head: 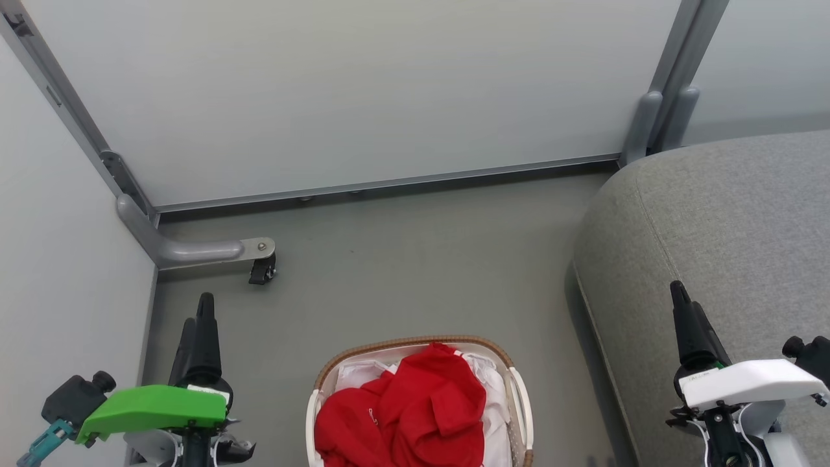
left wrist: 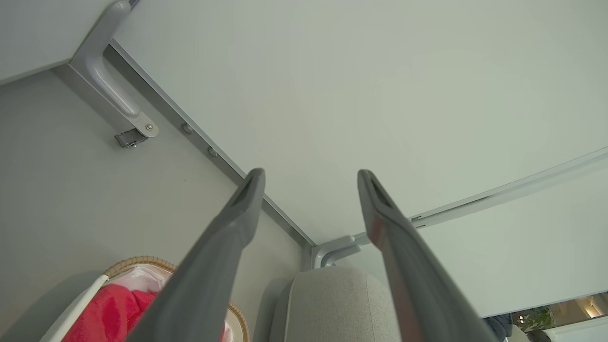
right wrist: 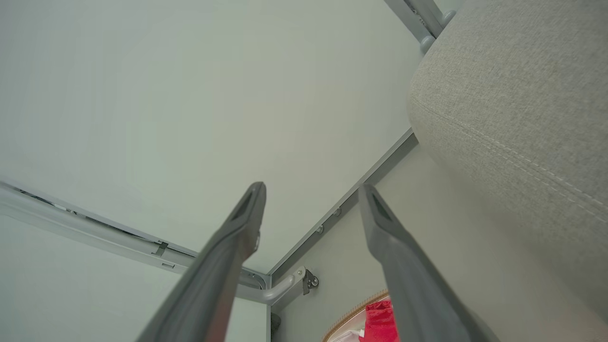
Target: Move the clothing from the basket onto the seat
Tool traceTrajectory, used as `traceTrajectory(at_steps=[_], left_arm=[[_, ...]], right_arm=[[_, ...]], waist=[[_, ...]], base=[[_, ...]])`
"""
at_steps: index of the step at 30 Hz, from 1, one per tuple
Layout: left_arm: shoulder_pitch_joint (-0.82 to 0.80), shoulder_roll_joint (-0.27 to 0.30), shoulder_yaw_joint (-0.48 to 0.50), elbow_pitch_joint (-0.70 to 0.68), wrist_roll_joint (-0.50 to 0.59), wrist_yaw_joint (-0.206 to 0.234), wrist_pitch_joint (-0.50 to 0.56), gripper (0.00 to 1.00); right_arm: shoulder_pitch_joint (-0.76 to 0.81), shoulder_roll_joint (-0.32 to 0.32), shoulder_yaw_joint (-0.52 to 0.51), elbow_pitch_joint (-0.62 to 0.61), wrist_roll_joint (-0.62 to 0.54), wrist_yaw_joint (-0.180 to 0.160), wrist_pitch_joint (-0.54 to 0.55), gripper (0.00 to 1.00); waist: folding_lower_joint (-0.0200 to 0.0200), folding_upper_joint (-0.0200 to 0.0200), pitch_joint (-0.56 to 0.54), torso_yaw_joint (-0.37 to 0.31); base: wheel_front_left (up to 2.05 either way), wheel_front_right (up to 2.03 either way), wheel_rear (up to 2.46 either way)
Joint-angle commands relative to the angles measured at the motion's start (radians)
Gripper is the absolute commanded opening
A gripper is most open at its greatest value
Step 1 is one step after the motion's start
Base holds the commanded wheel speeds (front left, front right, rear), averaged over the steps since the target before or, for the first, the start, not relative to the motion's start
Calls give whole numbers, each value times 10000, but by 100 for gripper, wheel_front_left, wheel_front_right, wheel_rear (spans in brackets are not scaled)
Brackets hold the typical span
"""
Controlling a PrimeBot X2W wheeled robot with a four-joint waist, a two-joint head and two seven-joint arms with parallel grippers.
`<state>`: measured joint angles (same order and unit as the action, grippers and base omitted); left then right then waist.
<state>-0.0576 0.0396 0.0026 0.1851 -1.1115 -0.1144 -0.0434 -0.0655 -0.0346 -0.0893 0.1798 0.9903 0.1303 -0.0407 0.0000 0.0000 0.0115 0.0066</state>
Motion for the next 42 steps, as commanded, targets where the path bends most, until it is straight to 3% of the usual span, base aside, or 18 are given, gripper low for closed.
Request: traceTrajectory(at_steps=[1,18,42], left_arm=[[-63,67,-25,-204,416,24,-109,100],[168,85,-400,-5,3101,132,-659,100],[258,108,-786,552,5249,205,-1301,100]], right_arm=[[19,-90,28,-170,-488,2,-127,100],[110,-113,259,-194,-3230,3,-688,100],[237,-145,386,-71,-5964,5,-1324,100]], waist=[[0,0,5,0],[0,0,78,38],[0,0,102,92]], base=[[0,0,0],[0,0,0],[0,0,0]])
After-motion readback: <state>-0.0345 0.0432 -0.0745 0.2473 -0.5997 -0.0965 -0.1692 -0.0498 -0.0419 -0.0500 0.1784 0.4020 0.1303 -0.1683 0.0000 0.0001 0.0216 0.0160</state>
